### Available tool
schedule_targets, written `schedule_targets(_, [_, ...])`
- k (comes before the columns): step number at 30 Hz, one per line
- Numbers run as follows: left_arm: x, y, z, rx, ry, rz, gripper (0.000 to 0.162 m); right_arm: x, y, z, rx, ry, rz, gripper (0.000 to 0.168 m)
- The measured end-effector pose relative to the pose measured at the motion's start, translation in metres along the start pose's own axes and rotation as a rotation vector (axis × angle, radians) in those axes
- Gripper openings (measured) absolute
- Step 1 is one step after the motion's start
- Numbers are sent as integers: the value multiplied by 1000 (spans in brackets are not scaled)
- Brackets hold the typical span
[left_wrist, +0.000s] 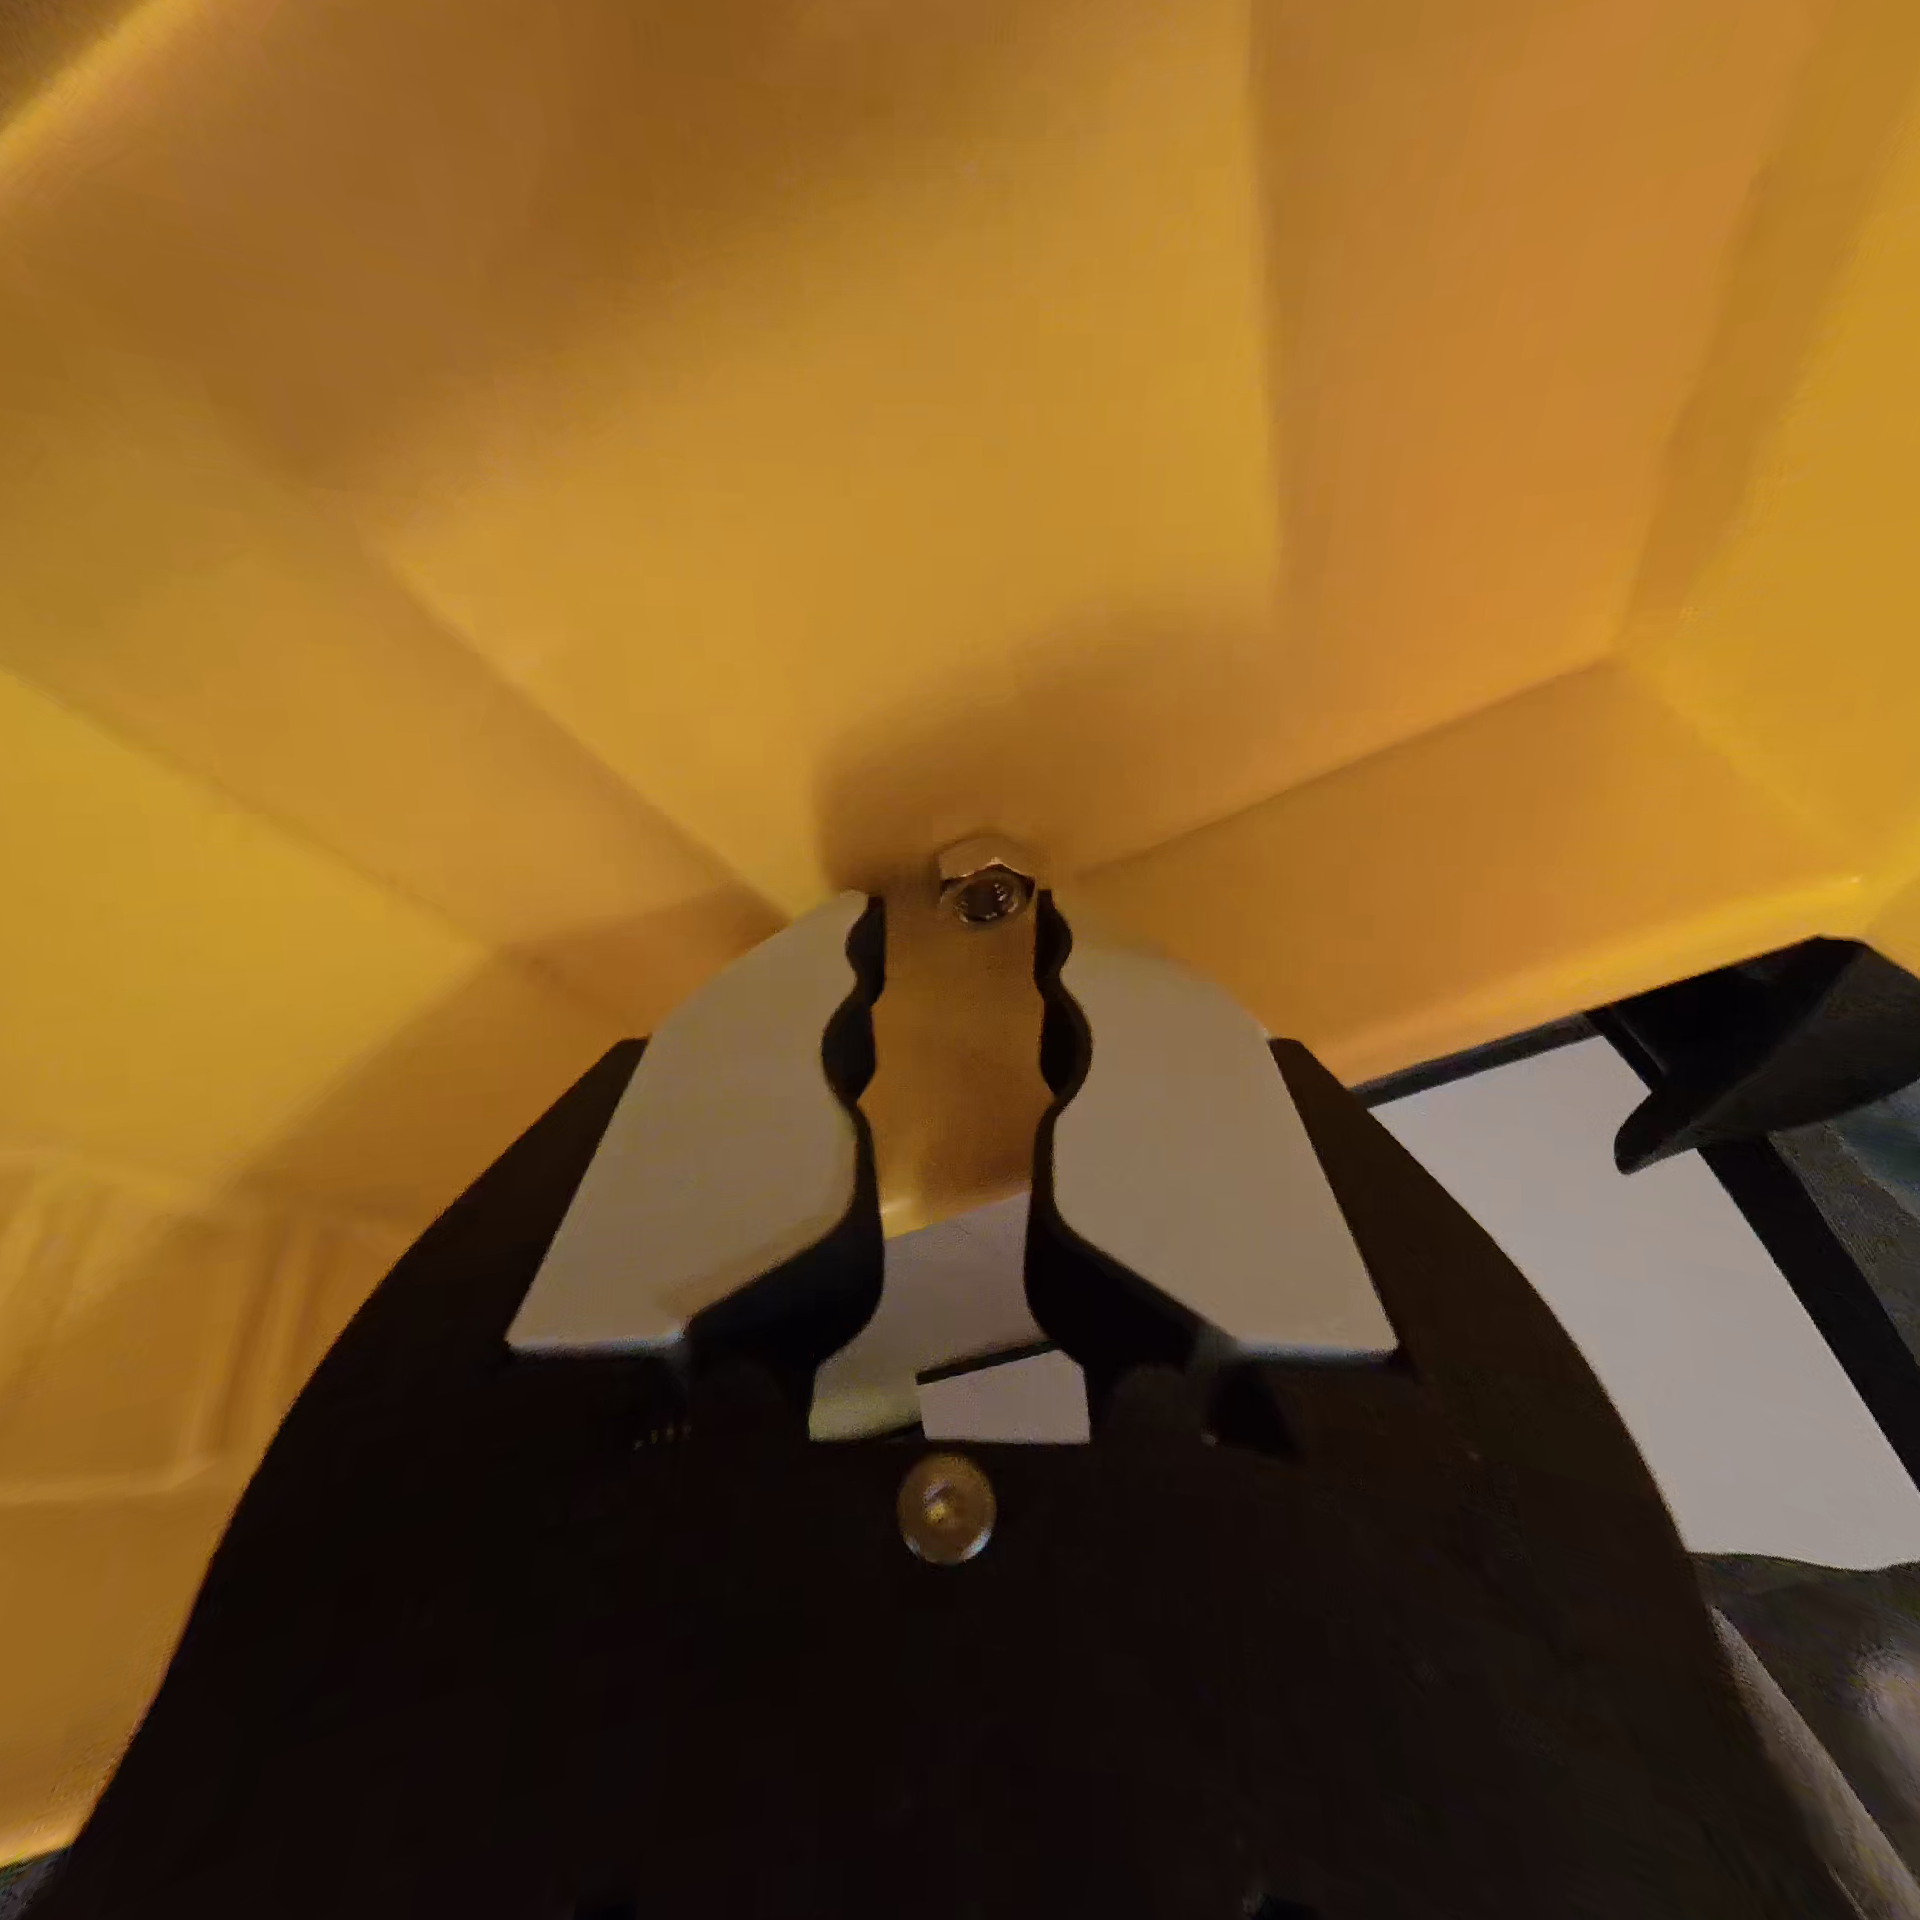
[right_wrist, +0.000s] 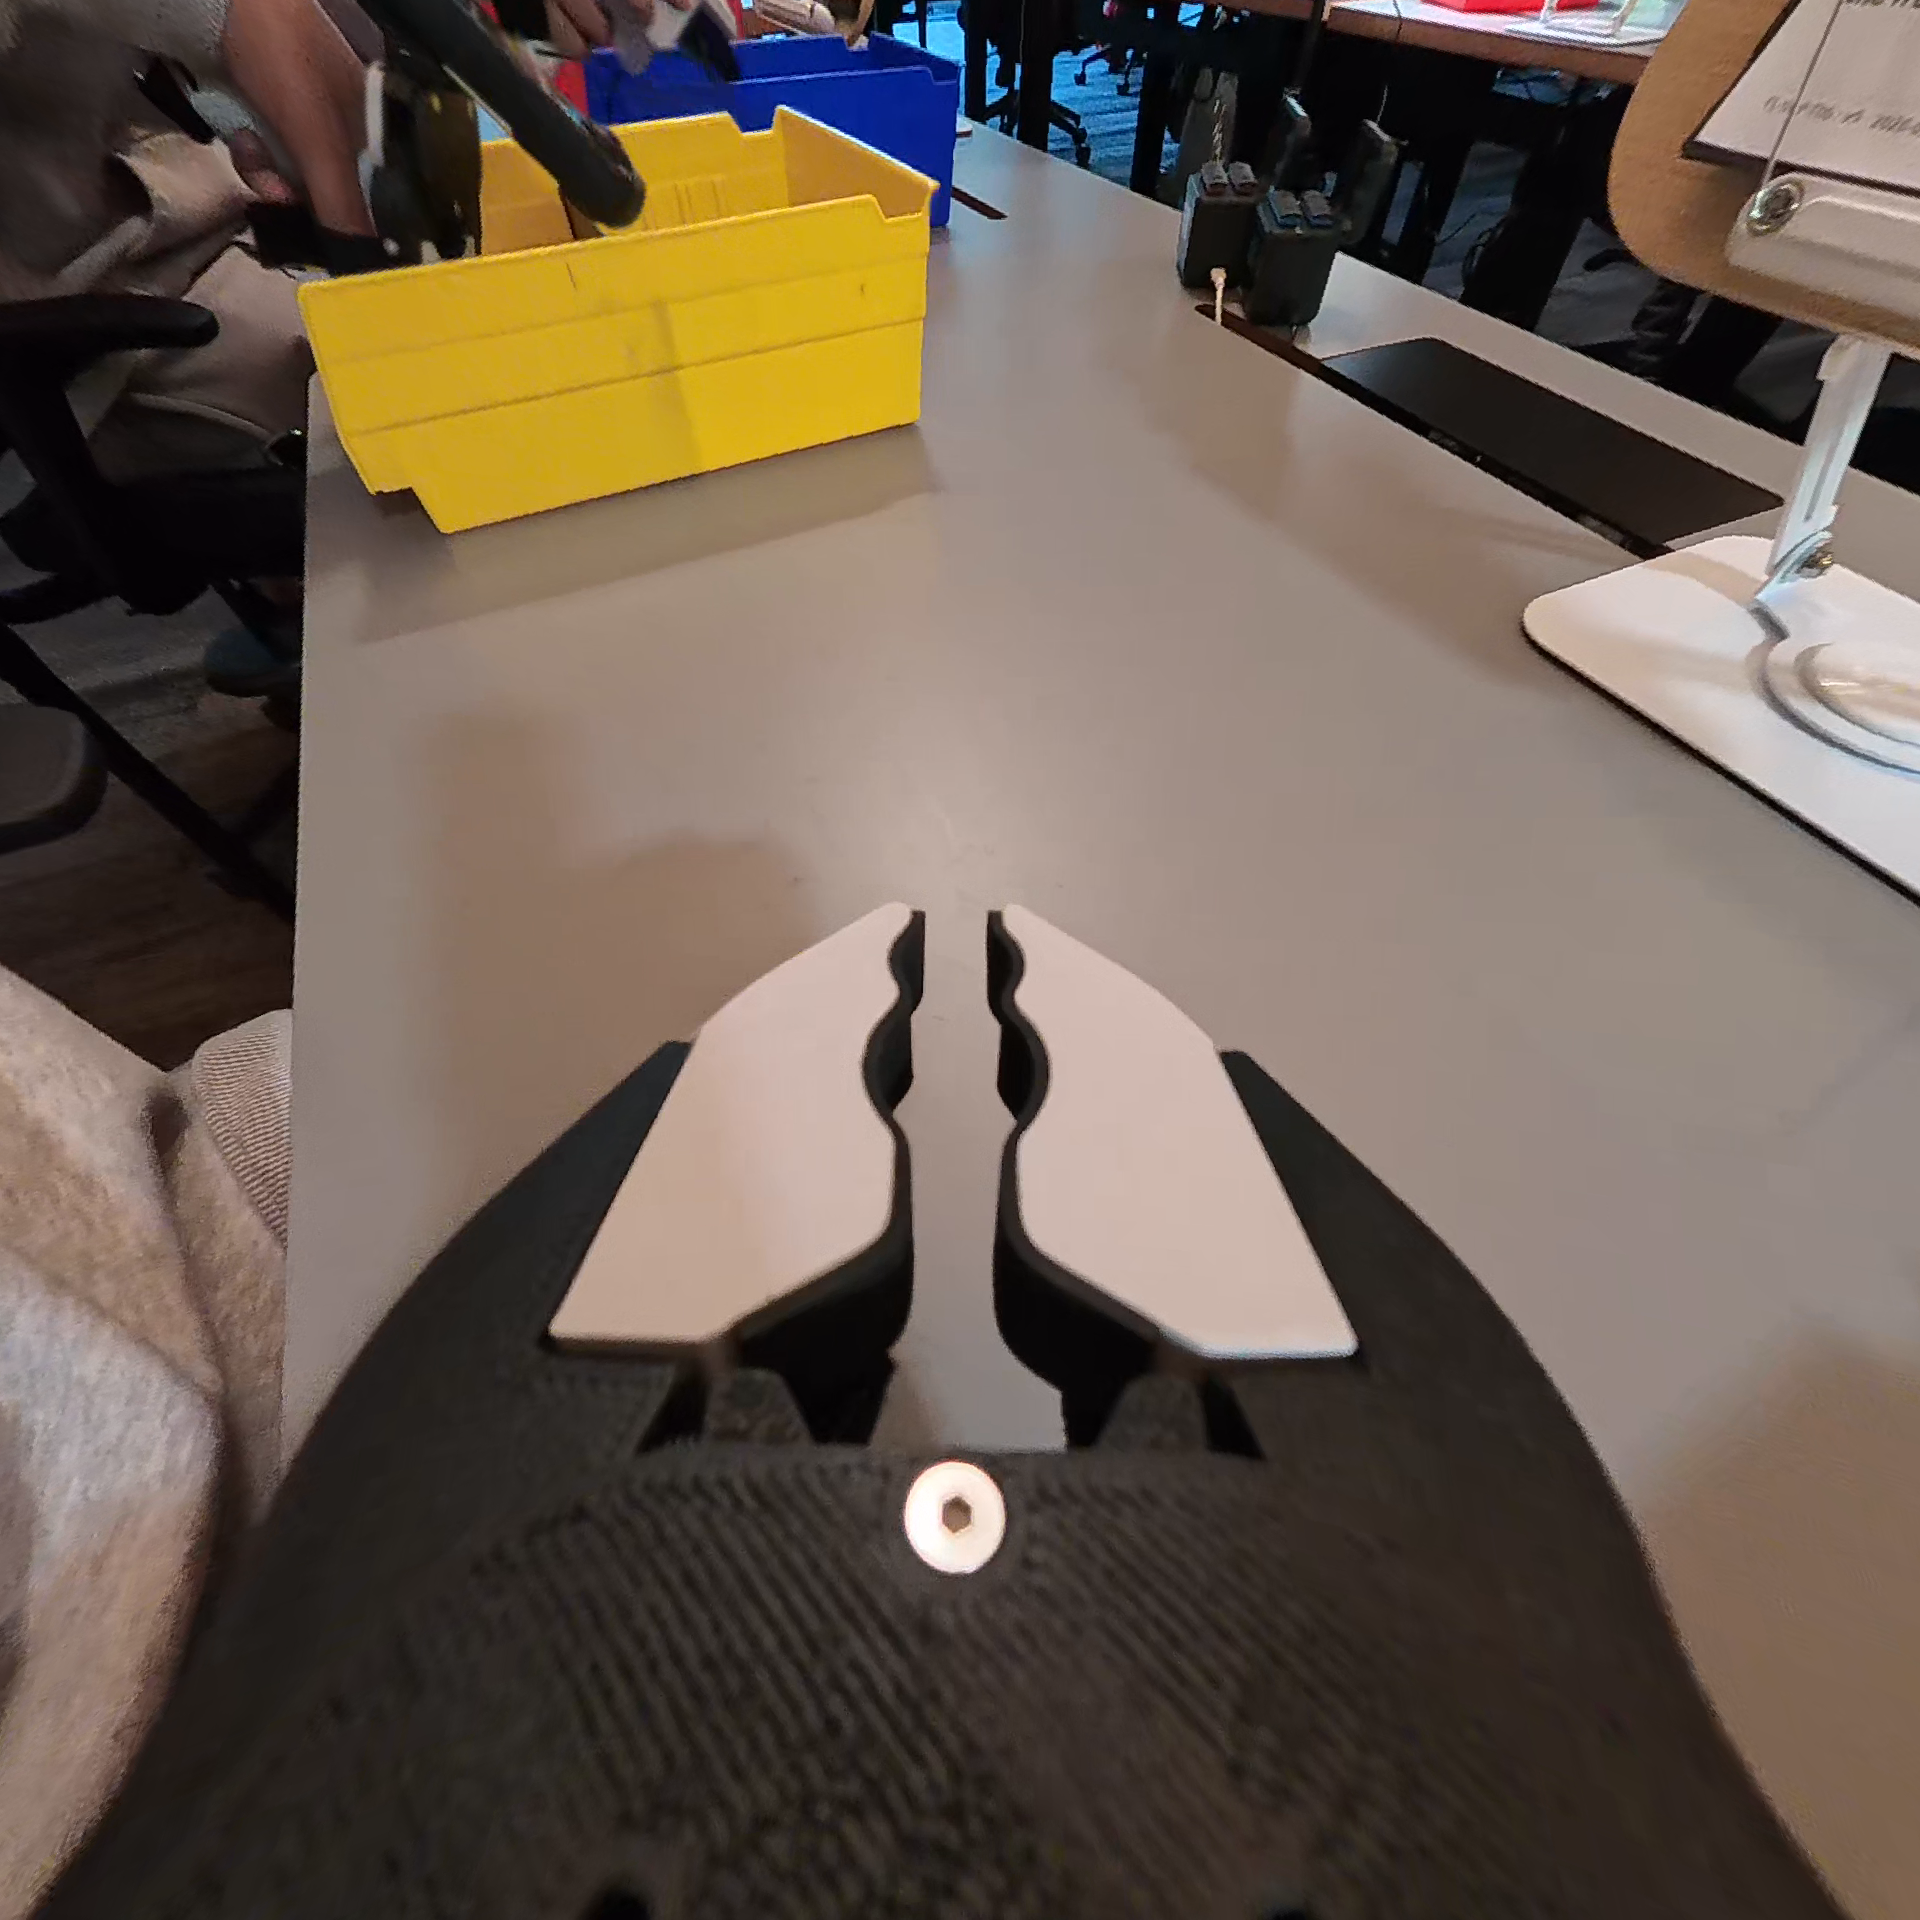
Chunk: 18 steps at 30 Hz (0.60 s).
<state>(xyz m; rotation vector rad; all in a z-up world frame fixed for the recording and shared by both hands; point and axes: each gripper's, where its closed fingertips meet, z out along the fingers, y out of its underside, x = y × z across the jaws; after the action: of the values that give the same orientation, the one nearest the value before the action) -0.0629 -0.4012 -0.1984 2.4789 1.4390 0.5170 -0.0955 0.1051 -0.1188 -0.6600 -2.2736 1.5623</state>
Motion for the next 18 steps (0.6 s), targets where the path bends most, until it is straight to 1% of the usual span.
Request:
schedule_targets(1, [-2, -1, -1, 7, -2, -1, 23, 1, 0, 0, 0, 2, 2, 11])
schedule_targets(2, [-2, -4, -1, 24, -2, 3, 19, 2, 1, 0, 0, 2, 7, 11])
schedule_targets(6, [-2, -7, -12, 111, -11, 30, 20, 3, -2, -4, 16, 1, 21, 11])
schedule_targets(8, [2, -11, -35, 227, -23, 26, 20, 2, -5, -6, 19, 1, 14, 11])
schedule_targets(10, [18, -18, -71, 388, -11, 38, 20, 0, -11, -8, 33, 2, 0, 11])
schedule_targets(12, [49, -28, -112, 558, 6, 95, 20, -7, -20, -10, 83, -10, -9, 11])
schedule_targets(14, [96, -42, -146, 697, 53, 192, 20, -20, -30, -12, 171, -35, -23, 12])
schedule_targets(16, [154, -55, -160, 746, 105, 327, 20, -34, -33, -13, 214, -51, -47, 15])
schedule_targets(18, [209, -70, -157, 740, 109, 471, 20, -52, -30, -14, 208, -94, -56, 18])
